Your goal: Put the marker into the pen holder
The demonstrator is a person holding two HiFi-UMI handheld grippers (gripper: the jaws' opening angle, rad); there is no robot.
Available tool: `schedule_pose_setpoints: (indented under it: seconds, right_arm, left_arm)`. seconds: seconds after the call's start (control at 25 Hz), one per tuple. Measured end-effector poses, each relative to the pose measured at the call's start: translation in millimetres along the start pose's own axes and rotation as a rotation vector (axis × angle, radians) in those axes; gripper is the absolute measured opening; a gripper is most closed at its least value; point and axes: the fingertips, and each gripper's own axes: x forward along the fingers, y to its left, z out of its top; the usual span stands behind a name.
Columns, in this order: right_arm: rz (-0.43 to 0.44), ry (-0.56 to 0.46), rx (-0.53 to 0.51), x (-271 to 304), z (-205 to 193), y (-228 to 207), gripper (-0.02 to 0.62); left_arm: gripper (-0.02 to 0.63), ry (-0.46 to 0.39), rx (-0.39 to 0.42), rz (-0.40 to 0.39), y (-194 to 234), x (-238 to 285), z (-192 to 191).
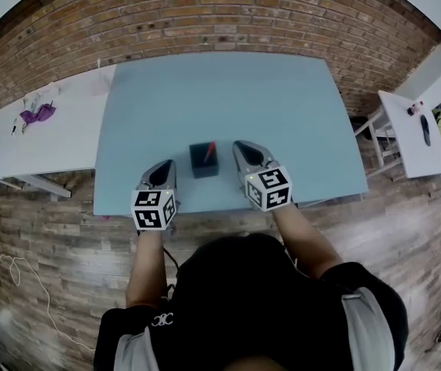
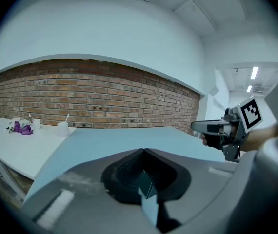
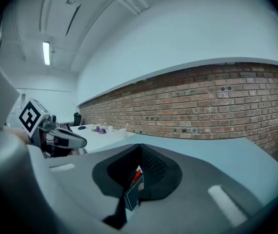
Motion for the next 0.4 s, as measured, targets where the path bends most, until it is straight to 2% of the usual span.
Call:
schedule_pose_setpoints:
  seconds: [0.4]
  right_arm:
    - [0.011,0.027,-0.012,3,-6,-12,0.006]
  left_arm:
    - [0.003,0.007,0.001,0.007,-5,15,2]
